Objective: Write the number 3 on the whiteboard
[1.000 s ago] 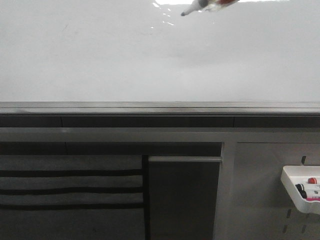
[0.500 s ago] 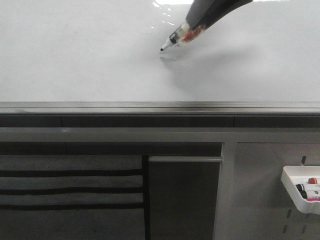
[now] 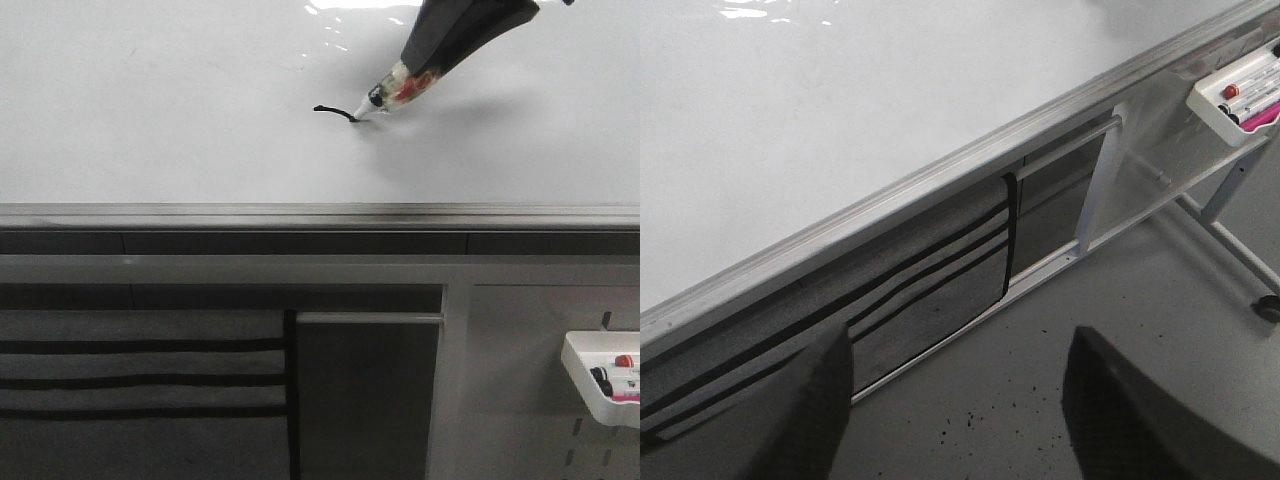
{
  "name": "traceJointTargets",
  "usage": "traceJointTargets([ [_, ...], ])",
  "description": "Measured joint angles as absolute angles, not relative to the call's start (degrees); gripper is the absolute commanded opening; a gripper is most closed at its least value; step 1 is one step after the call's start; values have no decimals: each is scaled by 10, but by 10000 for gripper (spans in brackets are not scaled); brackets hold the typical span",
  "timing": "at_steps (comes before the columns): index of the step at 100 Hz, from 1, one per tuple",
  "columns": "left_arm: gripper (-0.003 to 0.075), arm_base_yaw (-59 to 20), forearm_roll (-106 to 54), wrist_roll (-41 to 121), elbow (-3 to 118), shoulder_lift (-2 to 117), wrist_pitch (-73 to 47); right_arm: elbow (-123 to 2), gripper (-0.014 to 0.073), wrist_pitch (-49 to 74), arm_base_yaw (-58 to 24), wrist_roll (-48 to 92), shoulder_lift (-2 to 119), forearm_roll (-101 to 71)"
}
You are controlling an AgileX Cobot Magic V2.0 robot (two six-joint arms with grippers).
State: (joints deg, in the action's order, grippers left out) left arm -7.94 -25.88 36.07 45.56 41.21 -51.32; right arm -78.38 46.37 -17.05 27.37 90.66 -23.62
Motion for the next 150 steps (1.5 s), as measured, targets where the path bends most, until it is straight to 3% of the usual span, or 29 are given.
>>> traceJointTargets([
  [61, 422, -79, -258, 361, 456, 412, -510, -773, -57, 424, -203, 273, 907, -217],
  [96, 422, -79, -252, 361, 456, 412, -510, -766, -57, 487, -168, 273, 907, -223],
  [150, 422, -79, -251, 361, 456, 412, -510, -795, -57, 460, -219, 273, 951, -251],
])
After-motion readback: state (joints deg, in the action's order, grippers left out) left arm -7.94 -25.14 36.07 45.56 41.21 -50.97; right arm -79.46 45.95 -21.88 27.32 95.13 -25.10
